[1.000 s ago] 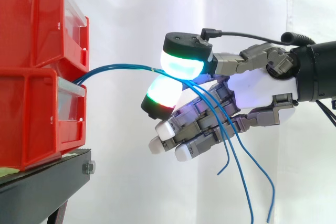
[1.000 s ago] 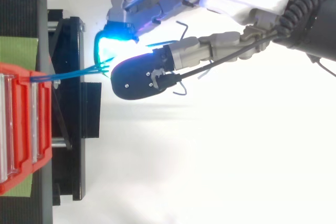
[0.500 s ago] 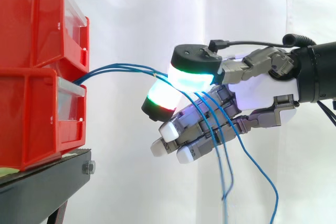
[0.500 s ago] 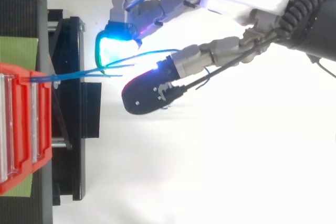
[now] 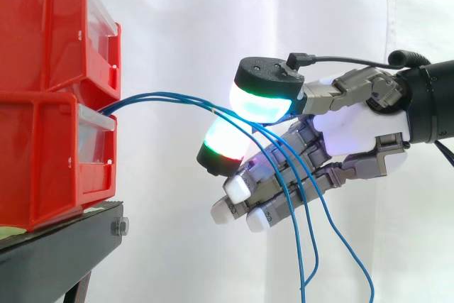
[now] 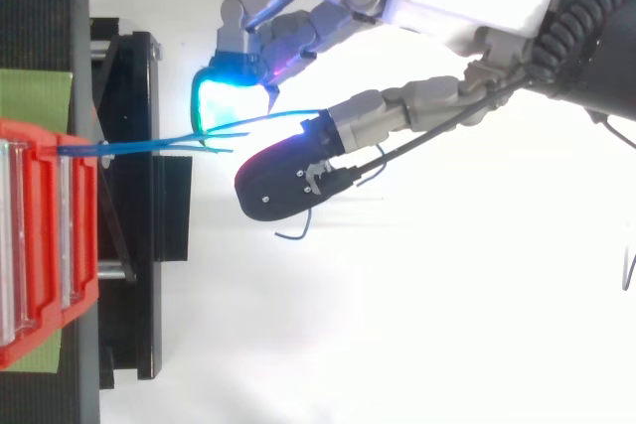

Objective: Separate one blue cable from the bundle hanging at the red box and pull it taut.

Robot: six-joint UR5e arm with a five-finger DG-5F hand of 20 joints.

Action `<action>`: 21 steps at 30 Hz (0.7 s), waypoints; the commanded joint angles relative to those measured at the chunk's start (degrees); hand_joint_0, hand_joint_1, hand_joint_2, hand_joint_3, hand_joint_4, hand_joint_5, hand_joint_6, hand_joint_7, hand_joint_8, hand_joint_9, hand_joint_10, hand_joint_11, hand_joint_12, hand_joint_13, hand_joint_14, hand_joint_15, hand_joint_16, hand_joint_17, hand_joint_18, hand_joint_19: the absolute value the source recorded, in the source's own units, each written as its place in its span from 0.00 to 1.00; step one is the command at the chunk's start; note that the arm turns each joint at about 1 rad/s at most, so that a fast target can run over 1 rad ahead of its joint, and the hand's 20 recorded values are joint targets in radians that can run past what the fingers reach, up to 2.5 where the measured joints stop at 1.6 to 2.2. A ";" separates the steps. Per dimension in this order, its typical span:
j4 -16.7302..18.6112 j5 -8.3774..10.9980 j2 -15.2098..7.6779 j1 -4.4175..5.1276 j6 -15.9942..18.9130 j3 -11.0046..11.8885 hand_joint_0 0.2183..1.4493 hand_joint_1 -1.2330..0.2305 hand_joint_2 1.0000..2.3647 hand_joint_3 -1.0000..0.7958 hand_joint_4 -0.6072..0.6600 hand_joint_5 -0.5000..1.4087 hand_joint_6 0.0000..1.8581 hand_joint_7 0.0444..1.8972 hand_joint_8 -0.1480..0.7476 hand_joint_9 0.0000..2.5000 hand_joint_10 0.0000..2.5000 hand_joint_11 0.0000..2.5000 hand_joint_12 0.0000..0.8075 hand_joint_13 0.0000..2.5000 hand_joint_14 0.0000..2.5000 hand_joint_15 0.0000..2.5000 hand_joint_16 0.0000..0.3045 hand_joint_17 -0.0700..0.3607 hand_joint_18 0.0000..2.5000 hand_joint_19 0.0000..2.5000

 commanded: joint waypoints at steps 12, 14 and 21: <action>-1.76 -0.05 0.09 0.17 0.72 0.02 0.34 0.45 0.00 0.29 0.55 0.15 0.48 0.50 0.48 0.33 0.01 0.23 0.33 0.23 0.00 0.07 0.10 0.33 0.21 0.12; -1.76 -0.05 0.27 0.26 0.81 0.11 0.35 0.42 0.01 0.32 0.55 0.15 0.48 0.50 0.49 0.33 0.01 0.23 0.34 0.23 0.00 0.07 0.11 0.33 0.21 0.12; -2.47 0.13 0.79 0.17 0.81 0.11 0.36 0.37 0.01 0.39 0.52 0.14 0.49 0.51 0.48 0.33 0.01 0.23 0.34 0.23 0.00 0.06 0.11 0.34 0.21 0.12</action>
